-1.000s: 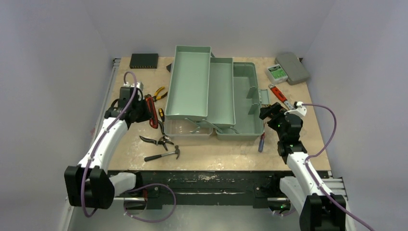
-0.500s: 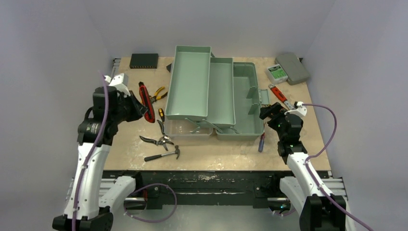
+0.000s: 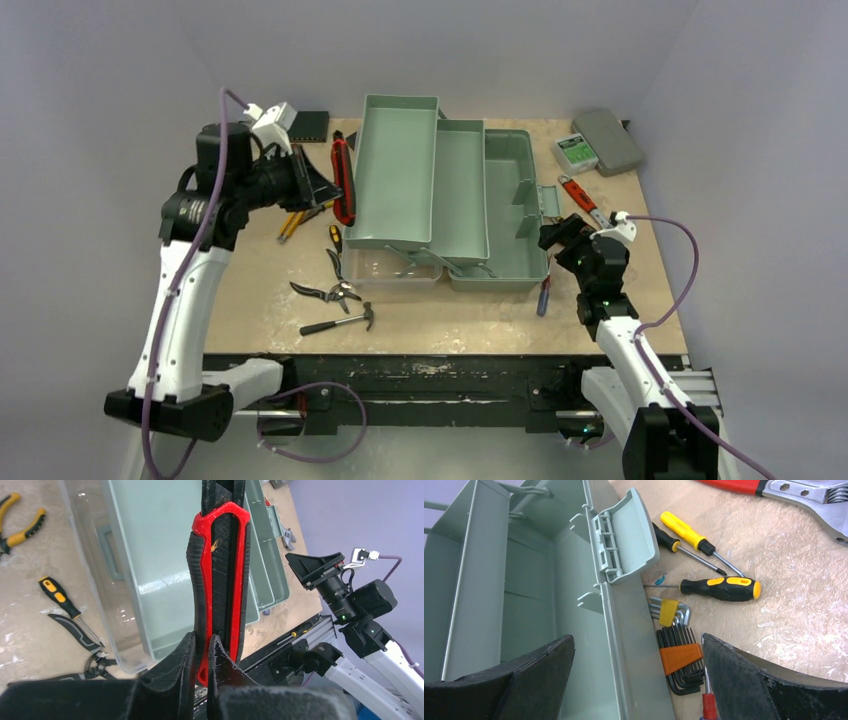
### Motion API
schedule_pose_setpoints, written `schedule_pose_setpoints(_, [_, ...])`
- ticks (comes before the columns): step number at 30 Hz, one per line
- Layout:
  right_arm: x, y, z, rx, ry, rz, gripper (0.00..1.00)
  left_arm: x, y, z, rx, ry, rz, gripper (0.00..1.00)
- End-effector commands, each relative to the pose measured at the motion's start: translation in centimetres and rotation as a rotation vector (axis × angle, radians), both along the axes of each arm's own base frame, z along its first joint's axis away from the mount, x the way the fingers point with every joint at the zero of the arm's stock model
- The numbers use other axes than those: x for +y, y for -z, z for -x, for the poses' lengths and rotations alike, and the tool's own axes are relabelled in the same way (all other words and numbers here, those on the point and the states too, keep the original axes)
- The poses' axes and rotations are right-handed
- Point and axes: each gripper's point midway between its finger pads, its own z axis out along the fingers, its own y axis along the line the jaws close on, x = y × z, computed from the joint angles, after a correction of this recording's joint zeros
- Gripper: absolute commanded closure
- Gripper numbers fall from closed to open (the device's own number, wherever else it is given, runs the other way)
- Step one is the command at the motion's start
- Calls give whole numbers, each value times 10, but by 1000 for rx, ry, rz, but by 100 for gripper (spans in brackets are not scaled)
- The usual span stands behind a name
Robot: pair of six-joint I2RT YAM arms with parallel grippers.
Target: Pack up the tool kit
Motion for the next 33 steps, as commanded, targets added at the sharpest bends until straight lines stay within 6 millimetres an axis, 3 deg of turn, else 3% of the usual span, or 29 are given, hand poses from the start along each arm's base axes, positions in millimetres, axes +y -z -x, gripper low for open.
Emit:
schedule_pose_setpoints(1, [-2, -24, -8, -53, 10, 6, 1, -24, -10, -26, -7, 61, 44, 100])
schedule_pose_setpoints(7, [-7, -26, -6, -58, 32, 14, 1, -51, 17, -61, 68, 92, 34, 100])
schedule_pose_setpoints(13, [-11, -26, -5, -44, 61, 17, 1, -55, 52, -87, 156, 57, 1, 100])
schedule_pose_setpoints(19, [-11, -25, -6, -41, 59, 14, 1, -58, 57, -92, 184, 62, 2, 67])
schedule_pose_setpoints(22, [-7, -25, -7, -40, 40, 5, 1, -56, 45, -88, 152, 60, 11, 30])
schedule_pose_setpoints(24, [-6, -25, -7, -38, 35, 3, 1, -52, 33, -83, 121, 52, 1, 17])
schedule_pose_setpoints(28, [-7, -24, -7, -37, 37, 3, 1, -24, 18, -67, 60, -43, -79, 14])
schedule_pose_setpoints(33, [-5, -24, -6, -37, 32, -3, 1, 36, 19, -41, 5, -279, -135, 2])
